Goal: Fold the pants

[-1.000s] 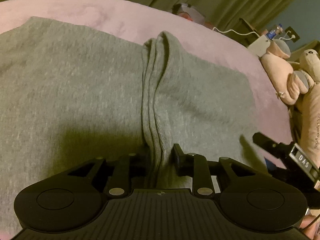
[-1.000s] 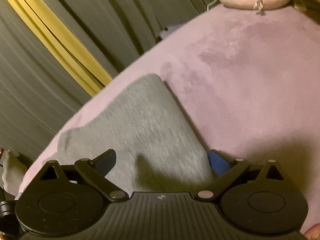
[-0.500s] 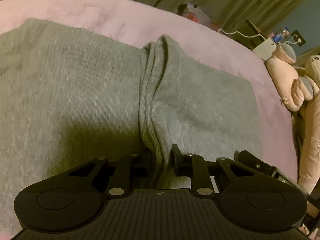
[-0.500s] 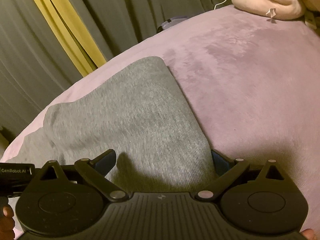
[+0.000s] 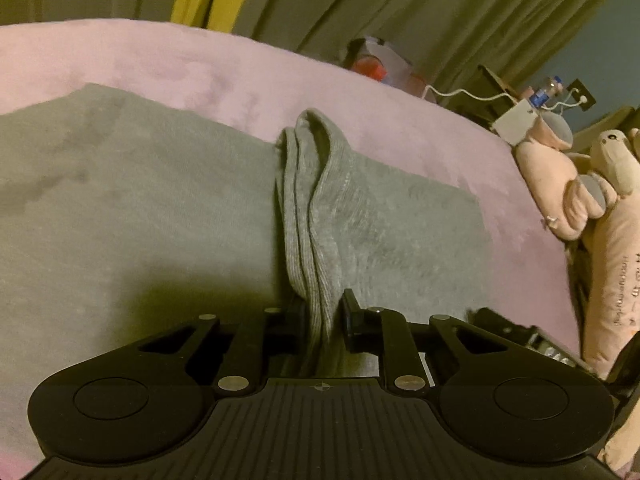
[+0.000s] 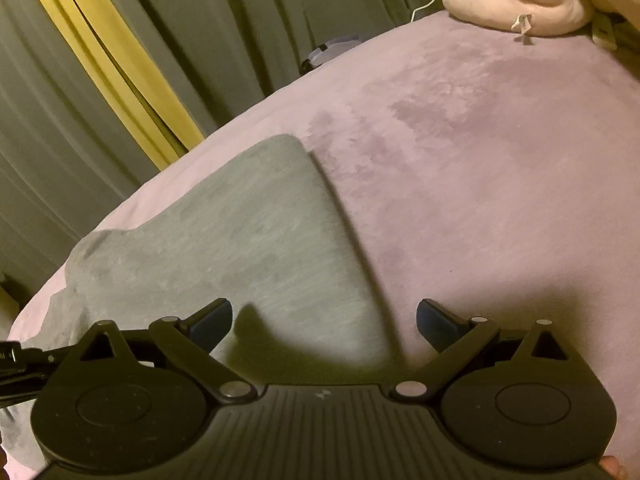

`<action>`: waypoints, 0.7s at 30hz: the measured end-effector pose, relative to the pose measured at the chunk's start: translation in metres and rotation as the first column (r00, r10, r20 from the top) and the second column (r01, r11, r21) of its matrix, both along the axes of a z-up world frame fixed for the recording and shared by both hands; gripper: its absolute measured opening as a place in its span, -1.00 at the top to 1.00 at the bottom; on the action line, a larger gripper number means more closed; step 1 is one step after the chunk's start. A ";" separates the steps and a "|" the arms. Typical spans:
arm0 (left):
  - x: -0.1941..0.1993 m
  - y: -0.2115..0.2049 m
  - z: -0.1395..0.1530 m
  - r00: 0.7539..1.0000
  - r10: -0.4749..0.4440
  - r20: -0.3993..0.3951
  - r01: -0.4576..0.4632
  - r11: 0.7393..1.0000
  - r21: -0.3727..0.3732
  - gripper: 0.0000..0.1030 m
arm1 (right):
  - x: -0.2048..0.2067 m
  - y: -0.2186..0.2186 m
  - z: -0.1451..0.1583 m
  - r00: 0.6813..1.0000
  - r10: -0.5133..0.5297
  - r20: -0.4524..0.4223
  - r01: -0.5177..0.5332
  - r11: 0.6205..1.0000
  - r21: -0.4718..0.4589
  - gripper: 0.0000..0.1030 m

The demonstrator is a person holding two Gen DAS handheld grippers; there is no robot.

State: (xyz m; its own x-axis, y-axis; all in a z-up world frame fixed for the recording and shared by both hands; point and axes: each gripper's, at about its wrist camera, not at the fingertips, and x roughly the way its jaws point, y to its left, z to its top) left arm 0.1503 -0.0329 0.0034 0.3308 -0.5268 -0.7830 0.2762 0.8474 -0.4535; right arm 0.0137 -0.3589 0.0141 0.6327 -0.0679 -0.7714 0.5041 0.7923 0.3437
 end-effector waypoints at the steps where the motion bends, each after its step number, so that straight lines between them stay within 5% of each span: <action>1: 0.000 0.005 0.000 1.000 0.008 -0.004 -0.008 1.000 0.000 0.61 | 0.000 -0.001 0.000 1.000 -0.002 -0.001 0.002 1.000 0.001 -0.92; 14: 0.008 0.066 -0.003 0.994 0.107 0.008 -0.107 0.992 0.064 0.61 | 0.006 0.011 -0.001 0.998 0.051 -0.025 -0.052 0.998 -0.026 -0.92; 21: 0.003 0.047 0.004 0.994 0.070 0.086 -0.088 0.971 0.224 0.42 | 0.006 0.012 -0.001 0.999 0.042 -0.027 -0.042 0.999 -0.028 -0.92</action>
